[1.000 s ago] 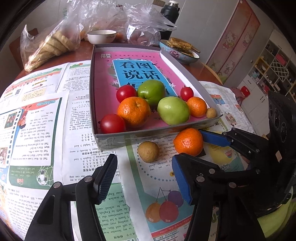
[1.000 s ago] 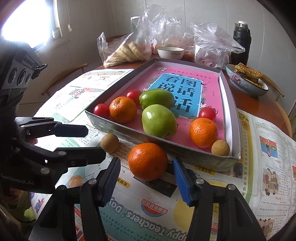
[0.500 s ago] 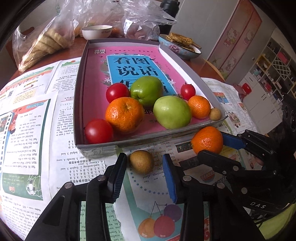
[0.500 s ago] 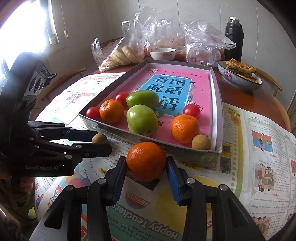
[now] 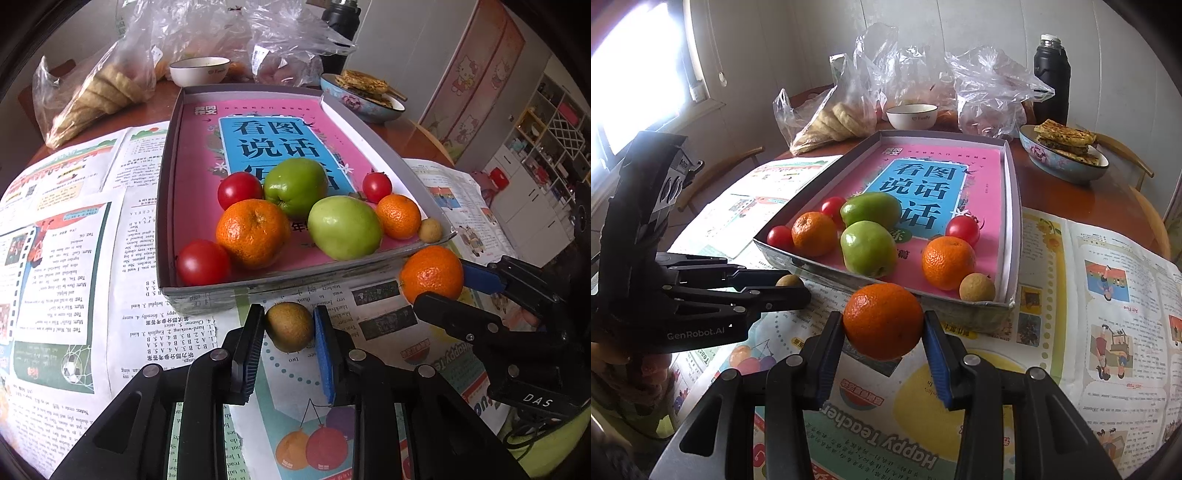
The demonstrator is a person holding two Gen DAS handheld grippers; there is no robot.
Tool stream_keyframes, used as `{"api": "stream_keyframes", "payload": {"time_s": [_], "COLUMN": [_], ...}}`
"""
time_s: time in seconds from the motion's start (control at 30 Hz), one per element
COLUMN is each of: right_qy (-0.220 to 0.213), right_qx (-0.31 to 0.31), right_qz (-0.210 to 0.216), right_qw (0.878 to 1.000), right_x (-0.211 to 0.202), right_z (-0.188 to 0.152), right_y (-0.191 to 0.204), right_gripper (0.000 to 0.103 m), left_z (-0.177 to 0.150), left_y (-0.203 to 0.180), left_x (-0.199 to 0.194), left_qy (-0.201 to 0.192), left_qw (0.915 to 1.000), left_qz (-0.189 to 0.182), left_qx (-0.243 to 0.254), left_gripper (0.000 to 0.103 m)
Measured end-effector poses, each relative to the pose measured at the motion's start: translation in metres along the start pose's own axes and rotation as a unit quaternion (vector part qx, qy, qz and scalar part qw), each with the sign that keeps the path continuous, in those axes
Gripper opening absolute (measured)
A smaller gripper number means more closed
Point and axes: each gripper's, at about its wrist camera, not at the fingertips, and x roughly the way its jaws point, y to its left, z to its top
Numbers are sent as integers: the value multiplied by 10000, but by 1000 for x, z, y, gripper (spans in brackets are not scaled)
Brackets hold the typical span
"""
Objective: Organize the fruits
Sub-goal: 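Grasp the brown kiwi with the left tool while the right tool grasps the mandarin, then lift and carry the kiwi into the box while the right tool carries the mandarin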
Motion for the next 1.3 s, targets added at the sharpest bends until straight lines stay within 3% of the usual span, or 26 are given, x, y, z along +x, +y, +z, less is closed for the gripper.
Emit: {"api": "stream_keyframes", "payload": {"time_s": [0.7,1.3], "right_qy": [-433,-727], "right_qx": [163,706], "right_qz": [-146,-553], "right_qw": [9988,9933], "right_x": [-30,-29], "right_z": [12,36], "right_y": [-10,-59], "right_gripper": [43,43], "left_z": [29,42], "left_y": [-19,-21], "left_x": [-34,-8], "left_qy": [-533,-397], "left_qw": [9984,9988], "left_qz": [-70,78], "left_qx": [190,279], "left_gripper": [28,28]}}
